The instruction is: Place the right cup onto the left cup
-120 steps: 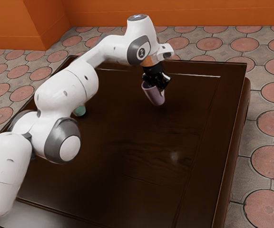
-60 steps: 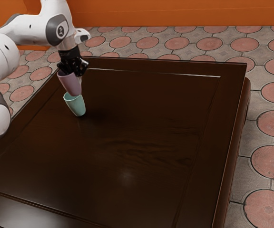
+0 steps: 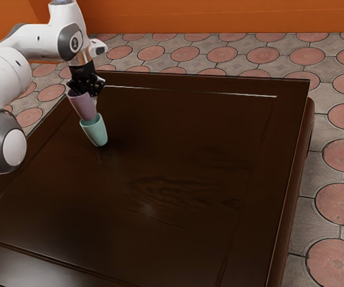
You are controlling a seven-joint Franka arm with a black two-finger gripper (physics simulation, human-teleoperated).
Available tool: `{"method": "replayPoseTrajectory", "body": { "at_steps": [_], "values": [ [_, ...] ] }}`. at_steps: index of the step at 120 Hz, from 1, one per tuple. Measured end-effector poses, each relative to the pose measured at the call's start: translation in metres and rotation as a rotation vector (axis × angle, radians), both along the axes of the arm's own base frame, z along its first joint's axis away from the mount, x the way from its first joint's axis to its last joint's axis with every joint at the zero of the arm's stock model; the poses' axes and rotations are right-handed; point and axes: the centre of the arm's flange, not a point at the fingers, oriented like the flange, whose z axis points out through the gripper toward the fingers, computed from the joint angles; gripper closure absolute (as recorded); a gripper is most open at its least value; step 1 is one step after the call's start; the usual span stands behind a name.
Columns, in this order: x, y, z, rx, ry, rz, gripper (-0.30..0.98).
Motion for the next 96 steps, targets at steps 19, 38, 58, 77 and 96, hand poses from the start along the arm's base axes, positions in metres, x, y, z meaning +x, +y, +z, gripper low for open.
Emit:
{"method": "replayPoseTrajectory", "body": {
  "at_steps": [19,38,58,77,96],
  "values": [
    [0.001,0.000,-0.018,-0.006,0.022,0.005,0.78],
    [0.004,-0.003,-0.023,-0.008,0.015,0.001,0.63],
    [0.004,-0.002,-0.006,-0.003,-0.011,0.000,0.31],
    [-0.014,-0.010,0.084,0.013,-0.115,-0.015,0.15],
    [-0.054,-0.147,0.131,-0.039,-0.099,-0.243,0.08]
  ]
}}
